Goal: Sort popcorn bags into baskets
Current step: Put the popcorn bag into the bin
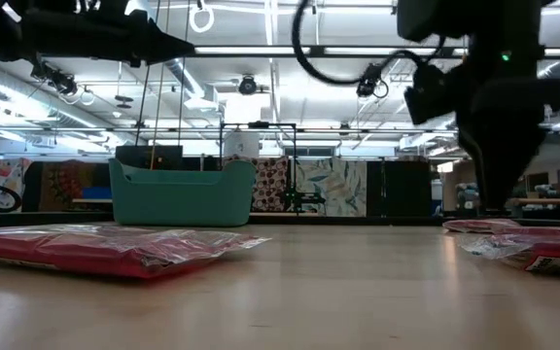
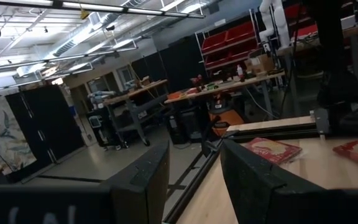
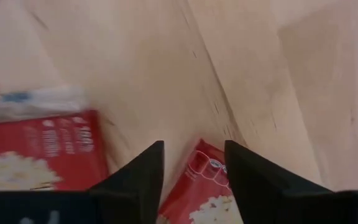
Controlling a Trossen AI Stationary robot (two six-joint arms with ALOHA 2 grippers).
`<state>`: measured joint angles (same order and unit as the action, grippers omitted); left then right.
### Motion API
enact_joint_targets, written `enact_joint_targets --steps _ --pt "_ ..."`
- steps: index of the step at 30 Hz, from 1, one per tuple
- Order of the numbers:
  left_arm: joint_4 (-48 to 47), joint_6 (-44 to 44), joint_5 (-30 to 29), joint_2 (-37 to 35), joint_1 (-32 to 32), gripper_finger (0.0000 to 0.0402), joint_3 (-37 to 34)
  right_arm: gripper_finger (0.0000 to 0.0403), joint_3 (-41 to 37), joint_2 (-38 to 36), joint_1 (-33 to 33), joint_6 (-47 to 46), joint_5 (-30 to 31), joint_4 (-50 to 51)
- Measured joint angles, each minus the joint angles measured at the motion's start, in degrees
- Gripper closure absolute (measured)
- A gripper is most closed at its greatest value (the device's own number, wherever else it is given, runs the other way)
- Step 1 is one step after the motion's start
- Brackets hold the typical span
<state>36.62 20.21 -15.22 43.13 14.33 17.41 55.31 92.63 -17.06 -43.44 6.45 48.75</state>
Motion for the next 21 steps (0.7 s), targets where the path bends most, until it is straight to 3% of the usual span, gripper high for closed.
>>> enact_joint_targets --steps 4,8,21 --pt "0.5 0.02 0.0 0.0 0.02 0.0253 0.0 0.0199 -1.88 0.03 -0.07 -0.21 -0.03 -2.11" --pt "0.55 0.88 0.0 0.0 0.02 0.0253 0.0 0.0197 -2.86 0.03 -1.17 2.18 1.84 -3.14" --pt "0.48 1.48 0.0 0.0 0.02 0.0253 -0.02 0.0265 -5.69 0.03 -4.33 2.93 6.17 -4.22"
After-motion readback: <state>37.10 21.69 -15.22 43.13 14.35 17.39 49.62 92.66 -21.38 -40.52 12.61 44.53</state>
